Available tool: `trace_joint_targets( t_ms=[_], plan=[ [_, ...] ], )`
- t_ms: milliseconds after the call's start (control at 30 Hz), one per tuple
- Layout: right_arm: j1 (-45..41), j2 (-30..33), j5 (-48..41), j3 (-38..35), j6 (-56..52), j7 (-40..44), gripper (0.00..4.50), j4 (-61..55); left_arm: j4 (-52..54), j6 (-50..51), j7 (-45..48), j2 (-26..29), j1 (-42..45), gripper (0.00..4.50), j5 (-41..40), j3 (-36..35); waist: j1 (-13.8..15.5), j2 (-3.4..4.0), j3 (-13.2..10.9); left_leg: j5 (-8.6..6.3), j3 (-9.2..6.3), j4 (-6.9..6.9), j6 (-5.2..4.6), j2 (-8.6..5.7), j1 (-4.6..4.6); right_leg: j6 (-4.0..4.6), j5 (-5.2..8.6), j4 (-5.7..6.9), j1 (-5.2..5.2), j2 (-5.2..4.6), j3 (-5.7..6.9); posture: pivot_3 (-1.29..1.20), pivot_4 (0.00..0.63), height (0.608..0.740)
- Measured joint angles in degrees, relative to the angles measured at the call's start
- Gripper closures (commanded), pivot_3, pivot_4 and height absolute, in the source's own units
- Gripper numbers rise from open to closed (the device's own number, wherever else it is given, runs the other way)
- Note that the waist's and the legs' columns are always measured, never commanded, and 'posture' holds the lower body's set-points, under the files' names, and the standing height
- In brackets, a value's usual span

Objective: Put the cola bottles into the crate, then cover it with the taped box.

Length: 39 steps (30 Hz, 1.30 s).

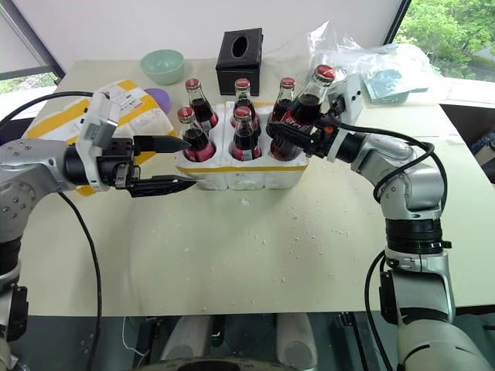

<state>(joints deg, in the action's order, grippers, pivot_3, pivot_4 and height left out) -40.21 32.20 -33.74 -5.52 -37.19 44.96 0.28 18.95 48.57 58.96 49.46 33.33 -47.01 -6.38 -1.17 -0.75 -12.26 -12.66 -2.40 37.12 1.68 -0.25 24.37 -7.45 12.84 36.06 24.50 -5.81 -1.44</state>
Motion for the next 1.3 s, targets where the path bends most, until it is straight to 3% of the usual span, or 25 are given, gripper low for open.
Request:
trace_joint_targets(
  t_ms=[167, 233, 300, 633, 833, 933, 1033, 1167, 1300],
  plan=[
    [0.0, 0.1, 3.9, 3.3, 3.1, 2.2, 1.65, 1.2, 0.4, 0.0, -0.5, 0.1, -1.0, 0.00, -0.3, -1.2, 0.0, -0.01, 0.0, 0.00, 0.00, 0.00, 0.00, 0.00, -0.01, 0.00, 0.00, 0.00, 0.00, 0.00, 0.00, 0.00, 0.150, 0.737],
    [-0.5, -0.5, 5.8, 4.9, 3.4, 2.4, 0.56, 4.1, 0.4, 0.0, -0.6, 0.1, -1.1, 0.00, -0.5, -1.2, 0.0, -0.02, 0.0, 0.00, 0.00, 0.00, 0.00, 0.00, -0.01, 0.00, 0.00, 0.00, 0.00, 0.00, 0.00, 0.00, 0.150, 0.737],
    [-1.0, -1.7, 6.9, 6.5, 3.3, 2.7, 0.09, 6.6, 0.4, 0.0, -0.7, 0.1, -1.1, 0.00, -0.7, -1.2, -0.1, -0.02, 0.0, 0.00, 0.01, 0.01, 0.00, 0.00, -0.01, 0.00, 0.00, 0.01, 0.00, 0.00, 0.00, 0.00, 0.150, 0.737],
    [-2.8, -1.3, 9.3, 7.2, 3.7, 4.8, 0.09, 8.8, 2.7, 0.4, -3.3, 1.2, -4.6, 0.00, -1.5, -4.0, -0.1, -0.07, 0.0, 0.00, 0.00, 0.00, 0.00, 0.01, -0.04, 0.00, 0.00, 0.01, -0.03, 0.00, 0.00, 0.00, 0.150, 0.737],
    [2.6, 10.1, 5.3, 0.1, -0.3, 9.7, 0.09, 3.0, 6.0, 1.1, -13.0, 2.9, -15.1, 0.00, 0.6, -17.0, 0.5, -0.06, 0.0, 0.00, 0.00, 0.00, 0.01, 0.00, 0.01, 0.01, 0.00, -0.05, -0.03, -0.02, 0.00, 0.00, 0.150, 0.737],
    [4.5, 15.9, 1.2, -5.5, -3.1, 12.6, 0.09, -1.5, 6.8, 0.4, -17.9, 3.0, -20.3, 0.00, 4.5, -23.0, 0.1, -0.07, 0.0, -0.01, 0.01, -0.03, 0.01, 0.02, -0.07, 0.13, 0.07, -0.07, -0.06, -0.01, 0.00, 0.00, 0.150, 0.737],
    [7.9, 21.6, -3.0, -10.8, -5.8, 16.6, 0.09, -4.8, 5.2, -3.4, -22.9, 3.4, -29.7, 0.00, 13.9, -27.2, -0.2, -0.05, 0.0, -0.01, 0.12, -0.08, 0.00, 0.08, -0.20, 0.28, 0.15, -0.03, -0.07, 0.00, -0.01, 0.00, 0.150, 0.737],
    [10.6, 24.8, -10.2, -15.0, -10.5, 21.3, 0.09, -8.2, -1.1, -12.7, -28.8, 5.1, -38.8, 0.00, 29.5, -26.4, 0.0, -0.06, 0.0, -0.02, 0.20, -0.08, 0.02, 0.12, -0.25, 0.46, 0.24, -0.05, -0.09, -0.01, -0.02, 0.00, 0.150, 0.737],
    [9.4, 23.5, -14.5, -16.0, -11.0, 20.6, 0.09, -12.4, -7.7, -18.1, -34.9, 6.1, -39.3, 0.00, 40.3, -23.5, 0.4, -0.26, 0.2, -0.04, 0.20, -0.04, 0.04, 0.13, -0.22, 0.52, 0.25, -0.12, -0.10, -0.04, -0.01, 0.00, 0.150, 0.737]
  ],
)
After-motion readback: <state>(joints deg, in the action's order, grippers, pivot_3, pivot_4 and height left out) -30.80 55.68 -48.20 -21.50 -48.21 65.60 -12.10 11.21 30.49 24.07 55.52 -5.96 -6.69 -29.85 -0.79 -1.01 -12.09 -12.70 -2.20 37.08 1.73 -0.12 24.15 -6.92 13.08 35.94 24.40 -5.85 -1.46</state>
